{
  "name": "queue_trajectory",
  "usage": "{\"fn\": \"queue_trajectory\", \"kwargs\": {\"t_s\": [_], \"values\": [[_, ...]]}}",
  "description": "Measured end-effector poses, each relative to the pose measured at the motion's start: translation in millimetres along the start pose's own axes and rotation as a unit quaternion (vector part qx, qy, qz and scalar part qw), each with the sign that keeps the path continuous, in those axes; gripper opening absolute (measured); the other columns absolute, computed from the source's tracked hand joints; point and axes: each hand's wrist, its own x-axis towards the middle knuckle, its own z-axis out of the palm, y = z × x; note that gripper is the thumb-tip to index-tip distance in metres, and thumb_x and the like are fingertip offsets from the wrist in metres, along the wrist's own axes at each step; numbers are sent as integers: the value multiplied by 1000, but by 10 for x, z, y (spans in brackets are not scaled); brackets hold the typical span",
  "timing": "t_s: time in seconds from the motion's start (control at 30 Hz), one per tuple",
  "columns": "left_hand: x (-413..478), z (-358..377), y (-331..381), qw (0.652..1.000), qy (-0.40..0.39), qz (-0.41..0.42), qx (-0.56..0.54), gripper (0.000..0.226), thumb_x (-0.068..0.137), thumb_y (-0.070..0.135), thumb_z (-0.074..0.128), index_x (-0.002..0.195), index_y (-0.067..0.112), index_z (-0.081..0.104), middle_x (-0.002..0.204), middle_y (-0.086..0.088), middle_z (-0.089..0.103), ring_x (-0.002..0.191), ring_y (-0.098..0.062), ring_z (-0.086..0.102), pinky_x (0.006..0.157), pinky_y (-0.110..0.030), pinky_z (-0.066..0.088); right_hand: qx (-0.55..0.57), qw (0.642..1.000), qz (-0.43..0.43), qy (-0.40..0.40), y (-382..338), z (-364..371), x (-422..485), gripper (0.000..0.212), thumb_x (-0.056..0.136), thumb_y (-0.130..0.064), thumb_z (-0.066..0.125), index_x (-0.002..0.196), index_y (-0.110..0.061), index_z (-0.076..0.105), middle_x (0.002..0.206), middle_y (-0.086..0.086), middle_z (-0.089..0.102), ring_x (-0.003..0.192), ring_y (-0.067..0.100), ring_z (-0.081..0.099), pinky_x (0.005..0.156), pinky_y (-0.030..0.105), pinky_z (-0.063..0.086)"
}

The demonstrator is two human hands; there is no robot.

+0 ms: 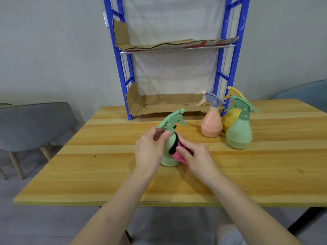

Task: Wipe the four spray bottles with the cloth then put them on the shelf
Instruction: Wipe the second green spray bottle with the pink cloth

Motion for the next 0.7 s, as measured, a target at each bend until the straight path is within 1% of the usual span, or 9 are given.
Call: {"fn": "queue_trajectory", "kwargs": {"t_s": [0.07,0.13,0.2,0.27,0.33,0.37,0.5,0.6,0.7], "values": [[1,-4,-3,1000,0,1,0,24,97,42,67,111,24,74,105,14,76,97,-2,70,92,-33,57,3,999,5,-31,50,-43,-20,54,101,-9,64,143,-41,55,152,-8,54,112,4,70,105,45,54],[-11,-1,9,1000,-1,1,1,24,98,41,67,113,24,73,106,13,75,97,-1,69,93,-33,57,-11,1000,0,-23,72,-34,-28,53,98,-18,68,143,-42,55,153,-12,52,116,0,67,107,47,53],[-33,-4,29,1000,-4,0,1,24,98,41,66,115,24,72,106,14,75,97,-1,69,94,-34,57,-33,999,-4,20,74,24,-26,51,94,-33,72,142,-41,58,142,-19,61,124,0,62,112,47,48],[-49,-18,56,1000,-8,-8,-3,26,97,43,67,115,24,72,105,15,74,97,0,69,94,-34,57,-35,998,-1,51,29,74,15,49,91,-41,72,139,-38,61,125,-22,70,117,0,66,108,45,51],[-43,-32,76,1000,-10,-17,-4,26,95,45,69,112,25,72,101,17,74,95,2,69,92,-32,57,-33,997,2,71,-104,140,56,53,87,-56,67,138,-42,60,115,-21,75,107,4,70,100,44,55],[-37,-37,84,1000,-10,-19,2,26,95,45,70,111,25,72,97,18,73,94,2,69,90,-31,58,-34,996,-4,77,-146,169,69,54,88,-56,66,139,-41,59,114,-20,75,104,5,71,97,43,57],[-6,-38,88,1000,-5,-17,25,26,95,46,69,111,25,73,93,20,71,93,-1,69,87,-30,58,-97,992,-35,73,-187,143,28,50,97,-35,70,145,-33,57,109,-16,76,94,2,69,91,32,56],[-15,-19,82,1000,-2,-12,22,26,96,45,68,111,25,73,97,18,73,93,0,69,87,-30,58,-137,989,-34,31,-76,17,-16,53,97,-30,70,147,-34,54,115,-13,76,104,6,69,100,38,53],[-18,-4,86,1000,3,-10,15,30,97,45,66,116,23,73,103,15,75,95,-1,69,89,-30,57,-173,984,-30,9,-31,-66,-24,57,97,-24,71,149,-35,52,128,-12,72,114,8,64,112,42,43]]}}
